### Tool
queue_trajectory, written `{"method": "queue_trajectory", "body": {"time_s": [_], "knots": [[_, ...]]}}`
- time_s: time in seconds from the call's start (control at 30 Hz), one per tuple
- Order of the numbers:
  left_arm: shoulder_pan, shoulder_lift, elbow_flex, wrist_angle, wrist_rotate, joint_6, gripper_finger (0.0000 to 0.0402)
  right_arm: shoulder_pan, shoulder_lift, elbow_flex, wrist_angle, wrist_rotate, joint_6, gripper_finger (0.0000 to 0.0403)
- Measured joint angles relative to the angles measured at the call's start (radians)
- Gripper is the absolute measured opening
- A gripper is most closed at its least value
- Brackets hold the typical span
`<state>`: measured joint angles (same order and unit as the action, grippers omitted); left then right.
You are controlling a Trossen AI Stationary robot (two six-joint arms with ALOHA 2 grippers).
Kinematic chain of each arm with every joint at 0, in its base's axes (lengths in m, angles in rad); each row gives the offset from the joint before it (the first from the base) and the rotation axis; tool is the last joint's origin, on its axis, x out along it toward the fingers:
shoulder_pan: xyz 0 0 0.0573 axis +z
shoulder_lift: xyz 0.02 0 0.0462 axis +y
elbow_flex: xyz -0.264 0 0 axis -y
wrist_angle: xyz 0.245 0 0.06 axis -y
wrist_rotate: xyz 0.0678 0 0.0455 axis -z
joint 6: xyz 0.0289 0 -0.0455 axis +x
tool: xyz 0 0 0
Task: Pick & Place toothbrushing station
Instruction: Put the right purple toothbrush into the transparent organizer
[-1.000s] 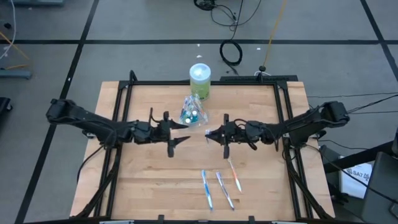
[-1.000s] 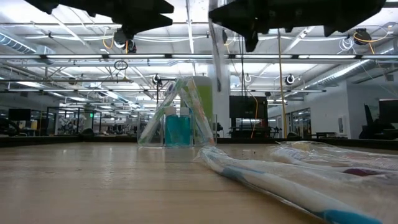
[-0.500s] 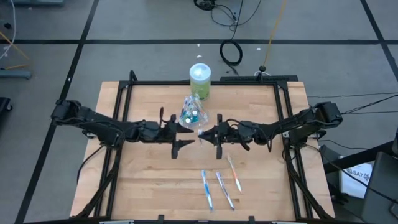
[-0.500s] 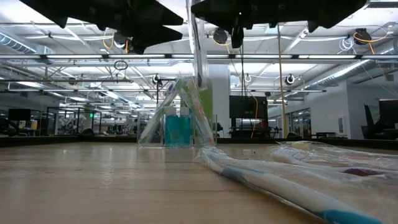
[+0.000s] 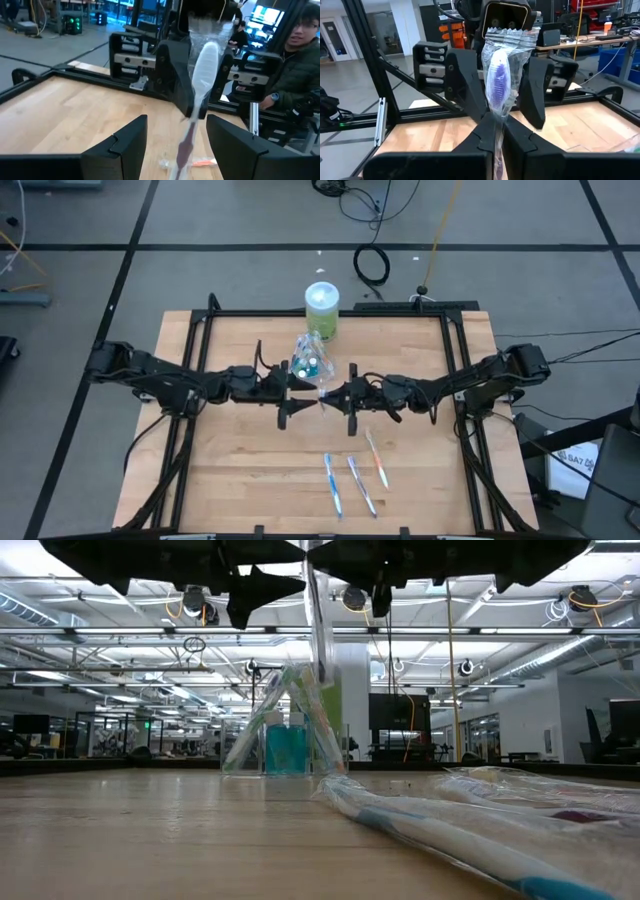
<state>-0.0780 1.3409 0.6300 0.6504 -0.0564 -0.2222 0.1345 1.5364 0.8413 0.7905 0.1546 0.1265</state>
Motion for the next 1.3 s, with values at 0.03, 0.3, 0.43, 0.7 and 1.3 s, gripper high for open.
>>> {"method": "queue_trajectory", "body": {"time_s": [0.03, 0.3, 0.43, 0.7, 1.3], "knots": [[0.000, 0.008, 0.000, 0.004, 0.004, 0.000, 0.0212, -0.003, 0.000, 0.000, 0.000, -0.001, 0.000, 0.0006], [0.005, 0.086, 0.030, 0.062, 0.010, 0.012, 0.0211, -0.031, 0.000, -0.001, 0.024, -0.001, 0.000, 0.0006], [0.019, 0.092, 0.058, 0.062, 0.009, 0.020, 0.0211, -0.031, 0.000, -0.001, 0.021, -0.003, 0.000, 0.0006], [0.034, 0.094, 0.083, -0.007, 0.085, 0.050, 0.0164, -0.031, 0.000, -0.001, 0.021, -0.003, 0.000, 0.0006], [0.034, 0.094, 0.082, -0.035, 0.106, 0.084, 0.0017, -0.030, 0.000, -0.001, 0.021, -0.003, 0.000, 0.0008]]}}
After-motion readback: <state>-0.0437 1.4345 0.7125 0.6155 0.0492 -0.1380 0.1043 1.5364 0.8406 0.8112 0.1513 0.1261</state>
